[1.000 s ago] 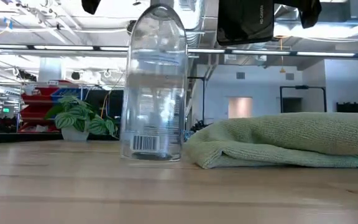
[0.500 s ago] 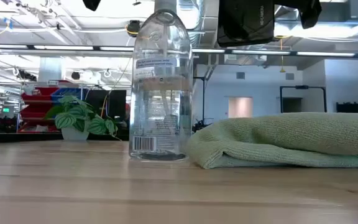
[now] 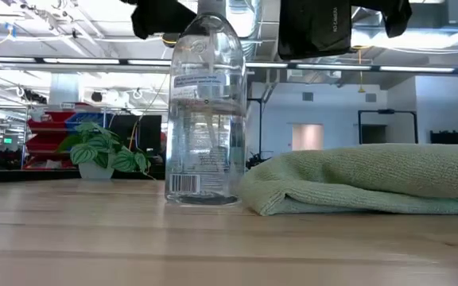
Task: Apply microfiber cloth
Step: Spray the back of the black cellphone with the spray bottle
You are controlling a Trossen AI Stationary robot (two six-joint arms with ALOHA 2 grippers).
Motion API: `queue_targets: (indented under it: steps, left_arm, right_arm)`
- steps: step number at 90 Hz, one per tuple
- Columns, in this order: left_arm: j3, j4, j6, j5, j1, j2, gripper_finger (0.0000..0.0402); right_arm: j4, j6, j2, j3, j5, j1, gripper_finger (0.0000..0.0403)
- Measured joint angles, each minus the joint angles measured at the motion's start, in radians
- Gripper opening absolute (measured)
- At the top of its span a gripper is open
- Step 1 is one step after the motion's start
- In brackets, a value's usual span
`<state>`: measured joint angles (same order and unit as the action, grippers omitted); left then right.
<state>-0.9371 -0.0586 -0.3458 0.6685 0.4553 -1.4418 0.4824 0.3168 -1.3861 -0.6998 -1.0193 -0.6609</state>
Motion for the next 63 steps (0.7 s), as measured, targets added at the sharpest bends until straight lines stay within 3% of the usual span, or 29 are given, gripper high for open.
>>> queue_targets:
  steps: [12, 29, 45, 63]
  left_arm:
    - [0.000, 0.019, 0.008, -0.003, -0.002, 0.000, 0.0223]
    - [-0.001, 0.061, 0.020, 0.054, 0.000, 0.000, 0.0090]
    - [-0.002, 0.138, 0.034, 0.139, 0.003, 0.020, 0.0089]
    - [-0.002, 0.465, -0.111, 0.288, 0.002, 0.111, 0.0085]
  right_arm:
    - [-0.004, 0.000, 0.000, 0.000, 0.000, 0.000, 0.0021]
    - [-0.011, 0.000, 0.000, 0.000, 0.001, 0.000, 0.0021]
    - [-0.012, 0.000, 0.000, 0.000, 0.001, 0.000, 0.0021]
    - [-0.013, -0.001, 0.000, 0.000, 0.001, 0.000, 0.0021]
